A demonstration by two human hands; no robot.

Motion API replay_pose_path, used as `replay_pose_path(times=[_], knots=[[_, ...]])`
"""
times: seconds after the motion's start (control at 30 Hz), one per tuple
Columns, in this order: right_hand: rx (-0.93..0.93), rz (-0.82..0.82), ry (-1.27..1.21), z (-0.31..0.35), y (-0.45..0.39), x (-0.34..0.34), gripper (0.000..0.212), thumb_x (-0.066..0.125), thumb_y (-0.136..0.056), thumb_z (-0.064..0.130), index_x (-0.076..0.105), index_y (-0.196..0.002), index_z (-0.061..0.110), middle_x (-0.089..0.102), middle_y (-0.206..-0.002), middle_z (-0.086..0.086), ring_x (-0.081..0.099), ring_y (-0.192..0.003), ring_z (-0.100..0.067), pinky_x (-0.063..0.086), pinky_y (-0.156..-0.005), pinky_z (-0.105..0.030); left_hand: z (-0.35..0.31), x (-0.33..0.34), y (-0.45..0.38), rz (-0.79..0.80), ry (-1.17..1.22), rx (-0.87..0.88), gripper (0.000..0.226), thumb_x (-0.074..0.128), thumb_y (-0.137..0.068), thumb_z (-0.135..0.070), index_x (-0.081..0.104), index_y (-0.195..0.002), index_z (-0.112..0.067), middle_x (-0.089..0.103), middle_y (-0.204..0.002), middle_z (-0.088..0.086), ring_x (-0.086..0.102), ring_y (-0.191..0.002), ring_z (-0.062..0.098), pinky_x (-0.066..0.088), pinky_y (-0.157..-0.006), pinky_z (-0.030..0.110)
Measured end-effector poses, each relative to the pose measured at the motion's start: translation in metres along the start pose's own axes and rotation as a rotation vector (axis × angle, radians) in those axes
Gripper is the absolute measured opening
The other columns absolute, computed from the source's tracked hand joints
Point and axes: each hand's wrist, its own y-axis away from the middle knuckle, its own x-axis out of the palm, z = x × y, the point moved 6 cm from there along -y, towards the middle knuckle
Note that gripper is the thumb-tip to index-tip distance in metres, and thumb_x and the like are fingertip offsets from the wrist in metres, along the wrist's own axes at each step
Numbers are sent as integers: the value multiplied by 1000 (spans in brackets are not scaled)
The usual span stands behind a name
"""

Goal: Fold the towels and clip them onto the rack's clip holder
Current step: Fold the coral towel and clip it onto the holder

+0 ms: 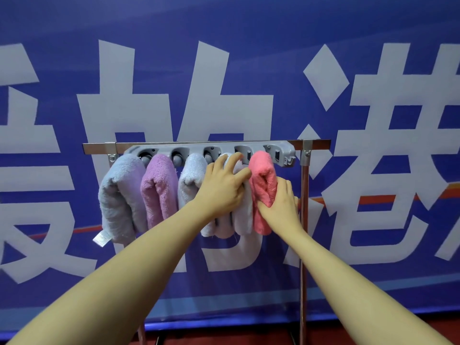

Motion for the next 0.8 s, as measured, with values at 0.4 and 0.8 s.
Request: replay_pose_path(times=[0.4, 0.8], knots=[[29, -103, 5, -1, 4, -33, 21, 47, -89, 16, 47, -110, 15, 62, -97, -5, 59, -86, -32, 50, -73, -44, -38, 21, 20, 39, -212, 166, 32, 43, -70, -30, 67, -73, -9, 69, -93, 7, 56, -119, 29, 26, -98, 45], [39, -124, -61, -6, -3, -52, 28, 41, -94, 16, 52, -120, 17, 65, -105, -1, 52, -92, -21, 32, -89, -32, -58, 53, 36, -95, -63, 37, 21, 67, -70, -14, 61, -89, -19, 64, -88, -7, 53, -99, 14, 27, -83, 33]])
